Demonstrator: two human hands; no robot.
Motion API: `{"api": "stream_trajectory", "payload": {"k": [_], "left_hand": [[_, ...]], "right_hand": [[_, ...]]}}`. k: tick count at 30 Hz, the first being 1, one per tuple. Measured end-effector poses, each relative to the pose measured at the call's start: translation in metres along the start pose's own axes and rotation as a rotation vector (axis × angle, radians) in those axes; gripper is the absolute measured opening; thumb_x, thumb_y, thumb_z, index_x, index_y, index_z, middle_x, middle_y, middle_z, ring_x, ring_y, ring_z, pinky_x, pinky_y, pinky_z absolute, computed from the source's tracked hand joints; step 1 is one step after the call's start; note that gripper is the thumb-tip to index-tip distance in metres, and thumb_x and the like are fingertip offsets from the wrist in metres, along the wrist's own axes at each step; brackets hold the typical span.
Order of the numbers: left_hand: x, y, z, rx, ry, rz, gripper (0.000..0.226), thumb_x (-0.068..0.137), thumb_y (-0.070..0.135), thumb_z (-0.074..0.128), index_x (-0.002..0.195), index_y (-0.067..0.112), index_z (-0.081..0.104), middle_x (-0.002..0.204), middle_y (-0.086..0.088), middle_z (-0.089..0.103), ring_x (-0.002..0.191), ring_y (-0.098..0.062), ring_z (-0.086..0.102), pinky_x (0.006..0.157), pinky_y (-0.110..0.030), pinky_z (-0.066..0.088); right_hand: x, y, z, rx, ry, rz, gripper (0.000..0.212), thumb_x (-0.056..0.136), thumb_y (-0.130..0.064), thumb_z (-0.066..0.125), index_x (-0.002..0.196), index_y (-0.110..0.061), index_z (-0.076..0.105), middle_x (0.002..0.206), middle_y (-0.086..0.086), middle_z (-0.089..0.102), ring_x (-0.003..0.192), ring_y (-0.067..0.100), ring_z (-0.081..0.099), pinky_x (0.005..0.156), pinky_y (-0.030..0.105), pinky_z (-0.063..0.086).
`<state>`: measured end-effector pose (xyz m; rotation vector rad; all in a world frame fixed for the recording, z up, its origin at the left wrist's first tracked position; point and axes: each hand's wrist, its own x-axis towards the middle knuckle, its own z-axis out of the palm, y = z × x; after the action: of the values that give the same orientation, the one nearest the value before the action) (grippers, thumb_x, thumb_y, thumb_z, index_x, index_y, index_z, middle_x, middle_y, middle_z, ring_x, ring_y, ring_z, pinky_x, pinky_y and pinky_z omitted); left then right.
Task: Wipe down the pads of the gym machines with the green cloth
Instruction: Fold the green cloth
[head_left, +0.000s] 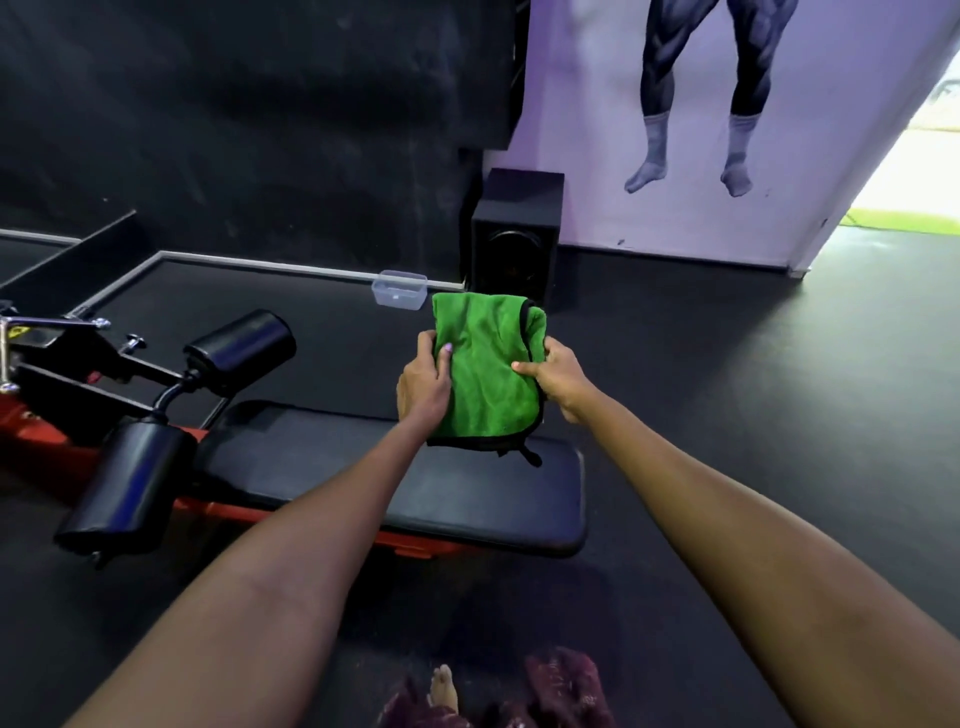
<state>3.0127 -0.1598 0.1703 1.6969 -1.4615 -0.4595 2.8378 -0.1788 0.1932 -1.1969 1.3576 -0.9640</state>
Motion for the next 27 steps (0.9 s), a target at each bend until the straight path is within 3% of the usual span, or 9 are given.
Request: {"api": "stream_trajectory", "payload": {"k": [7,16,21,27], "left_hand": [[-0.07,0.037,0.036,0.092,-0.084,0.056,0.036,0.102,0.032,0.036,0.129,0.009,0.044,0.089,-0.021,0.066,0.082,-0.04,0.062,0.065,-0.04,0.041],[-0.114,0.11,0.102,0.078,-0.173,0.168,0.038,0.103,0.032,0.035,0.133,0.011,0.043,0.096,-0.022,0.066,0.089,-0.042,0.061,0.065,-0.036,0.034],[-0.1,0.148,0.151,0.087,-0.203,0.21,0.039,0.103,0.032,0.035,0.135,0.01,0.041,0.099,-0.021,0.067,0.09,-0.041,0.062,0.068,-0.039,0.041],[-0.056,0.161,0.232,0.117,-0.234,0.2,0.037,0.103,0.032,0.034,0.131,0.009,0.042,0.095,-0.02,0.067,0.086,-0.04,0.063,0.063,-0.035,0.036]], "right_hand": [[-0.067,0.025,-0.068,0.004,0.048,0.004,0.041,0.087,0.006,0.06,0.126,-0.007,0.053,0.121,0.008,0.061,0.106,0.018,0.058,0.091,0.031,0.049],[-0.109,0.053,-0.17,0.072,0.184,0.02,0.039,0.086,0.007,0.06,0.122,-0.008,0.055,0.118,0.007,0.062,0.101,0.015,0.059,0.082,0.026,0.049],[-0.089,0.054,-0.225,0.048,0.256,0.01,0.039,0.086,0.006,0.06,0.122,-0.007,0.054,0.109,0.001,0.06,0.099,0.014,0.058,0.081,0.026,0.048],[-0.013,0.074,-0.286,-0.029,0.244,0.01,0.037,0.084,0.005,0.063,0.116,-0.014,0.057,0.113,0.004,0.063,0.107,0.02,0.06,0.09,0.032,0.05]]}}
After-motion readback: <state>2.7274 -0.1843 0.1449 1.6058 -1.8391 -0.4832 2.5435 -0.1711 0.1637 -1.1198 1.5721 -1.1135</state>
